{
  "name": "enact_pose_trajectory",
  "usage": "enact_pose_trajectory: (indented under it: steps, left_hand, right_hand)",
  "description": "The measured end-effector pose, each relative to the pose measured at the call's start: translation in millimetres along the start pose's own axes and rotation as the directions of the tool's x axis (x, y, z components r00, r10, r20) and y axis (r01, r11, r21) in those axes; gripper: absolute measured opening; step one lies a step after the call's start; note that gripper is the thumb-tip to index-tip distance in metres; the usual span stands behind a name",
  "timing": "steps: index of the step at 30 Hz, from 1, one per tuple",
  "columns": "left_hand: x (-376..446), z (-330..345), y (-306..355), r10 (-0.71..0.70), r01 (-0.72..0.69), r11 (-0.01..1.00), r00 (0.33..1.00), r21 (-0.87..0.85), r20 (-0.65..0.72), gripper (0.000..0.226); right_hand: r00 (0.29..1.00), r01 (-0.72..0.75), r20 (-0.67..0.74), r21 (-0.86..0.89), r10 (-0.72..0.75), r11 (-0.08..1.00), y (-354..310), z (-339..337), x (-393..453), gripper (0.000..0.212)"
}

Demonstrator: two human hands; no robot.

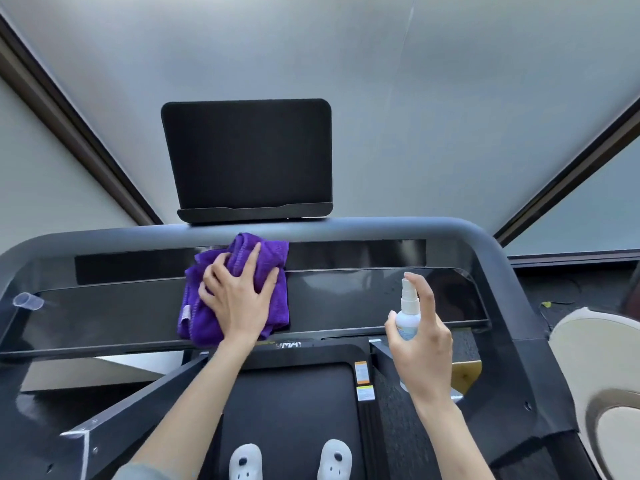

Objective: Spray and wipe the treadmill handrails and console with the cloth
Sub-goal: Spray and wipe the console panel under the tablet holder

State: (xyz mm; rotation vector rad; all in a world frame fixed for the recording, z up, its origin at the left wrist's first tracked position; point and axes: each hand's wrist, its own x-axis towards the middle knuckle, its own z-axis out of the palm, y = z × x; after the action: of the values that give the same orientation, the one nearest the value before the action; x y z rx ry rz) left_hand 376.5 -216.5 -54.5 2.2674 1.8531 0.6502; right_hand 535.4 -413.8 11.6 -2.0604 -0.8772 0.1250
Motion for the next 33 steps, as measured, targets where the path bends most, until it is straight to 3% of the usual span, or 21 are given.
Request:
enact_pose_trajectory:
  steps: [4,9,11,13,16,19,24,33]
  left_hand:
    - [-11,11,58,0.036,-0.039,0.998,0.998,0.047,0.058,0.058]
    - [-37,25,120,0.358,-0.359,0.933,0.918,-0.026,0.172,0.048]
    - [-34,22,116,0.41,-0.409,0.911,0.893,-0.046,0.185,0.044]
    - [-22,14,97,0.375,-0.377,0.926,0.915,-0.021,0.148,0.043]
    - [-2,2,50,0.208,-0.209,0.978,0.977,0.016,0.056,0.046]
    - [3,-6,7,0.083,-0.083,0.997,0.997,-0.005,0.007,0.049]
    - [-7,-6,6,0.078,-0.078,0.997,0.997,0.001,0.03,0.048]
    - [-8,-4,9,0.089,-0.088,0.996,0.996,0.011,-0.021,0.048]
  right_hand:
    - [0.999,-0.029,-0.016,-0.021,0.029,0.999,5,-2,0,0.069]
    - [1.0,-0.023,-0.003,-0.027,0.023,0.999,0,-1,6,0.064]
    - [1.0,-0.023,-0.009,-0.03,0.023,0.999,-2,0,11,0.061]
    - [1.0,-0.014,-0.01,-0.03,0.014,0.999,-4,-1,17,0.061]
    - [1.0,-0.01,-0.028,-0.061,0.009,0.998,-2,-7,28,0.065]
    - [0.99,-0.072,-0.13,-0.14,0.054,0.988,11,-20,37,0.068]
    - [0.978,-0.124,-0.189,-0.215,0.083,0.969,30,-33,39,0.062]
    - [0.955,-0.122,-0.28,-0.055,0.102,0.991,30,-21,44,0.061]
